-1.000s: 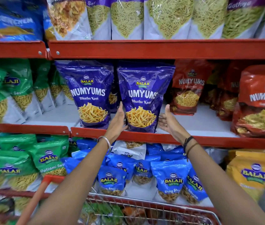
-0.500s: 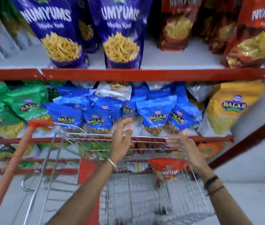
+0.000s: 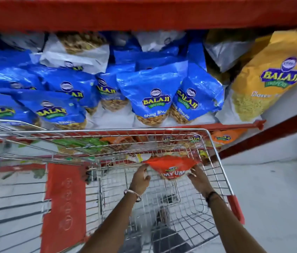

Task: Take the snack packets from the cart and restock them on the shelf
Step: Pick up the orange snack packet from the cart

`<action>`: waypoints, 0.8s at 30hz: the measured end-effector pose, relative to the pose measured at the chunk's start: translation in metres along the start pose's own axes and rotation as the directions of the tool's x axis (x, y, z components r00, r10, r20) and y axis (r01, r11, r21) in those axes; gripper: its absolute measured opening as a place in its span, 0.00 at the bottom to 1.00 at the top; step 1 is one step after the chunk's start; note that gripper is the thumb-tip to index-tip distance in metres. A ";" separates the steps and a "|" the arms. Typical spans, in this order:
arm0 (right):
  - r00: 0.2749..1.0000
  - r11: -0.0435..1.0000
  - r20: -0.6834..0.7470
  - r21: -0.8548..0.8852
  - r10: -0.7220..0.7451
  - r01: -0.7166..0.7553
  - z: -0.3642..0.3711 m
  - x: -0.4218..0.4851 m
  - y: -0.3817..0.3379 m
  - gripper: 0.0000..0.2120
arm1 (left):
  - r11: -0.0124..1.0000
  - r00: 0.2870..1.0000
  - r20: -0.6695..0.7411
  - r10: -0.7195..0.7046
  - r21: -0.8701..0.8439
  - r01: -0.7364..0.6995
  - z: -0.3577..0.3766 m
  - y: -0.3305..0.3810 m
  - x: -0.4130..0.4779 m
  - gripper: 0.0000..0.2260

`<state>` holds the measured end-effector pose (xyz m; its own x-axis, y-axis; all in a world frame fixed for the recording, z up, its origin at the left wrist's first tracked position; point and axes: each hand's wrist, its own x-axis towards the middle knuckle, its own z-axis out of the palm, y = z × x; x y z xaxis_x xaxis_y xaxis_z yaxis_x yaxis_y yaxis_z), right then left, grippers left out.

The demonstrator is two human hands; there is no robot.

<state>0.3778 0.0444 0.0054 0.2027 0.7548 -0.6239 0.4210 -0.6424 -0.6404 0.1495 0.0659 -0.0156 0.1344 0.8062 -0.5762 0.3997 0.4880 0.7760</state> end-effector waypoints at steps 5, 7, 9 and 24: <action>0.990 0.996 -0.119 -0.047 -0.075 0.070 0.006 0.024 0.012 0.13 | 0.995 0.993 -0.073 -0.098 -0.010 0.097 0.032 -0.013 0.030 0.16; 0.982 0.994 -0.168 -0.076 -0.092 0.080 0.008 0.028 0.015 0.11 | 0.998 0.987 -0.155 -0.036 -0.061 0.027 0.036 -0.010 0.033 0.14; 0.972 0.992 -0.204 -0.085 -0.114 0.098 0.009 0.028 0.012 0.11 | 0.997 0.969 -0.245 0.038 -0.049 -0.052 0.036 -0.006 0.038 0.13; 0.883 0.915 -0.301 0.071 -0.359 0.396 -0.027 -0.065 -0.070 0.03 | 0.939 0.843 -0.424 0.330 0.055 -0.340 -0.028 0.080 -0.049 0.08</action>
<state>0.3591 0.0437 0.1024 0.2939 0.9375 -0.1865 0.4027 -0.2984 -0.8653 0.1492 0.0744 0.0821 -0.1390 0.9829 -0.1207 0.3794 0.1655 0.9103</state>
